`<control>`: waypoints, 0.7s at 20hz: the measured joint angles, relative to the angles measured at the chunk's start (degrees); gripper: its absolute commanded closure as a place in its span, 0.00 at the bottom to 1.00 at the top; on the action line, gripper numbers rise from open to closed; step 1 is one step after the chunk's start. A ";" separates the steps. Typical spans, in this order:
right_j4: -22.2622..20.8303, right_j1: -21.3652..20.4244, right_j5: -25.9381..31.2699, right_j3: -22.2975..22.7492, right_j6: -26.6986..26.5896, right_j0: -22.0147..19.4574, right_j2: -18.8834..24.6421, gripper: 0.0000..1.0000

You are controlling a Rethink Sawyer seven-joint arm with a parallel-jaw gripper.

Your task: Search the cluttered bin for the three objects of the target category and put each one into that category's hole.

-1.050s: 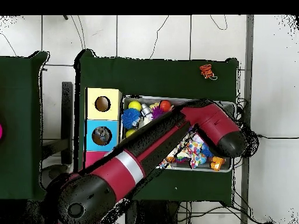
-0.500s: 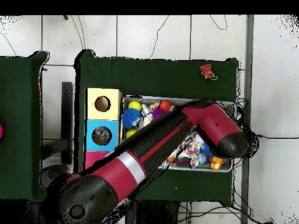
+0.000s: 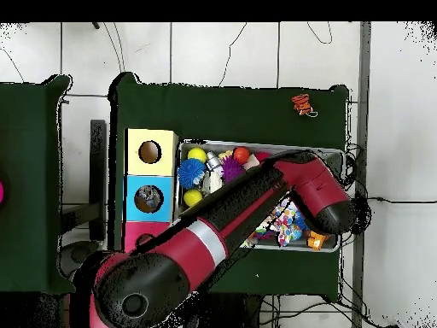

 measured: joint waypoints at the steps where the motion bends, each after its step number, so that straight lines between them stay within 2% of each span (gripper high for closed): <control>1: 0.09 0.02 0.01 0.00 0.00 -0.14 0.19 0.00; 7: 0.25 0.15 0.36 0.01 -0.01 -0.98 1.61 0.00; 14: 0.58 0.87 3.32 0.00 -0.05 -1.15 2.44 0.00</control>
